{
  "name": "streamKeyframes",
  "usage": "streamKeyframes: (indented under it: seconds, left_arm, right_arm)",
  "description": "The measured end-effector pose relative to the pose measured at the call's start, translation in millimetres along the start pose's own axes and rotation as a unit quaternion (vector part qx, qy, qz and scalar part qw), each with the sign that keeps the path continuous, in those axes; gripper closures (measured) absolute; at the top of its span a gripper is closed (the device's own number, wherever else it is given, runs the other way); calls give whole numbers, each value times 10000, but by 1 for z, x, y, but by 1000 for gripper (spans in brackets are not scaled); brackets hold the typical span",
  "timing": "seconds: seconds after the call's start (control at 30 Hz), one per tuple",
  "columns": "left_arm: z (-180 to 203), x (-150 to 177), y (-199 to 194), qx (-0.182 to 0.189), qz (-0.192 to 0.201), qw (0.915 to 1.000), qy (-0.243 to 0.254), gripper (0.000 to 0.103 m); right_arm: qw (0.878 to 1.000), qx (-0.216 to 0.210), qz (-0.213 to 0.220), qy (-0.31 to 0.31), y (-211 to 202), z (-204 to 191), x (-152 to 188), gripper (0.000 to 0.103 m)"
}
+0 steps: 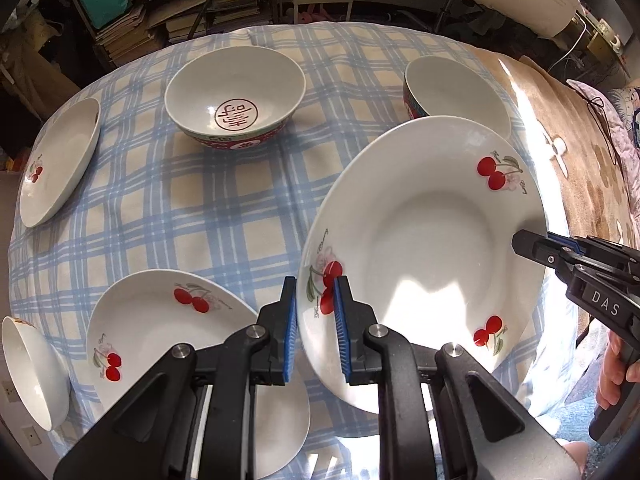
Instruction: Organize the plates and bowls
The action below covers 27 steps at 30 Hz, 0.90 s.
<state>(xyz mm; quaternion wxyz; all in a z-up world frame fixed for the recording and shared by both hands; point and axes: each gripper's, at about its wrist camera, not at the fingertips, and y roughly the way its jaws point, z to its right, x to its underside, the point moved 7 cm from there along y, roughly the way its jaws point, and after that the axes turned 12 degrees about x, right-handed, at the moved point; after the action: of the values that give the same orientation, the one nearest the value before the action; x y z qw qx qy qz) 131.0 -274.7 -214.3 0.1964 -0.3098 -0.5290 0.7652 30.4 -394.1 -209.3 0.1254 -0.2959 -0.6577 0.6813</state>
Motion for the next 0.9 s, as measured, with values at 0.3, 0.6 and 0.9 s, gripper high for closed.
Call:
streamKeyframes:
  seconds: [0.3, 0.6, 0.9]
  left_arm:
    - [-19, 13, -35, -159, 32, 9999, 17, 86]
    - [-58, 31, -69, -475, 67, 9986, -222, 85]
    - [-110, 65, -98, -649, 88, 9956, -669, 85]
  right_arm:
    - [9997, -77, 161, -194, -20, -31, 1, 88]
    - [9985, -188, 238, -456, -33, -81, 5, 88]
    - [9954, -420, 283, -818, -39, -144, 14, 88]
